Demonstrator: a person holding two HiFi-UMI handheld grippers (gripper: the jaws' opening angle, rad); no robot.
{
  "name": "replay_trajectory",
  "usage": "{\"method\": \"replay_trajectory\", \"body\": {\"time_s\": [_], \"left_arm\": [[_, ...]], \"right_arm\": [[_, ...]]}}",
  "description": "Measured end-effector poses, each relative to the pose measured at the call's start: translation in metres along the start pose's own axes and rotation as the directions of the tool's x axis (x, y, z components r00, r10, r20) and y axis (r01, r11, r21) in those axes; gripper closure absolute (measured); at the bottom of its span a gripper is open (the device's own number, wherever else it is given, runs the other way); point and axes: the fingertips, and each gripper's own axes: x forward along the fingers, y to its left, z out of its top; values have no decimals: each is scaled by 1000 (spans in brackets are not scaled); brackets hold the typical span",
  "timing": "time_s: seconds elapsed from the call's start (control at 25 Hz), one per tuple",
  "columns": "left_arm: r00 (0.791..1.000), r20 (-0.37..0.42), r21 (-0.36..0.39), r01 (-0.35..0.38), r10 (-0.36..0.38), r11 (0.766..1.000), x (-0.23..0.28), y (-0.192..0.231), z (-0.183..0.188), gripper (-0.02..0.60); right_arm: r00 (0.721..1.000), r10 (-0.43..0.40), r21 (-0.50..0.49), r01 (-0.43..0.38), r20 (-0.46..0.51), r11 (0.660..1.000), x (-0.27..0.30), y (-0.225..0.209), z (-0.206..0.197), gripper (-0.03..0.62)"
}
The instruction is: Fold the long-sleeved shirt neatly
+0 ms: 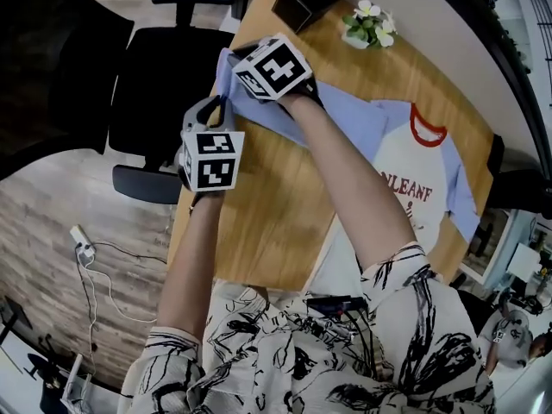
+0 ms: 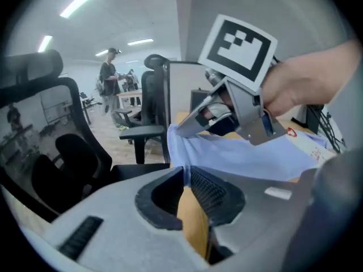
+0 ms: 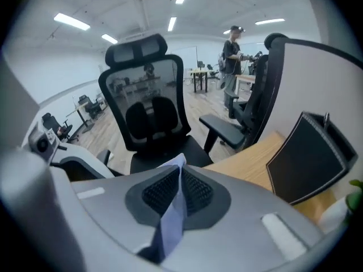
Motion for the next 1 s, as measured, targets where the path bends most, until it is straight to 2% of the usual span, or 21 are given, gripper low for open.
{"method": "replay_trajectory", "body": {"time_s": [0.08,0.2,0.4,0.68,0.84,1.0], "left_arm": [[997,63,-24,-38,39,999,-19,18,24,536],[987,141,-38,-69,73,997,-46,27,58,535],[968,248,-41,-33,42,999,-83,5,109,536],[928,360,27,86,-90,996,-128,-96,166,535],[905,396,89,130,-155,987,-149,-172,191,535],[892,408,151,147,-197,978,-164,-247,205,535]], "right_arm": [[996,5,22,-7,93,1000,-15,2,31,569],[985,-1,6,0,172,1000,-41,6,60,569],[963,-20,1,21,267,1000,-97,6,86,569],[924,-93,23,91,371,996,-226,-15,72,569],[892,-123,51,113,436,992,-304,-27,42,569],[867,-161,78,141,472,987,-374,-43,1,569]]}}
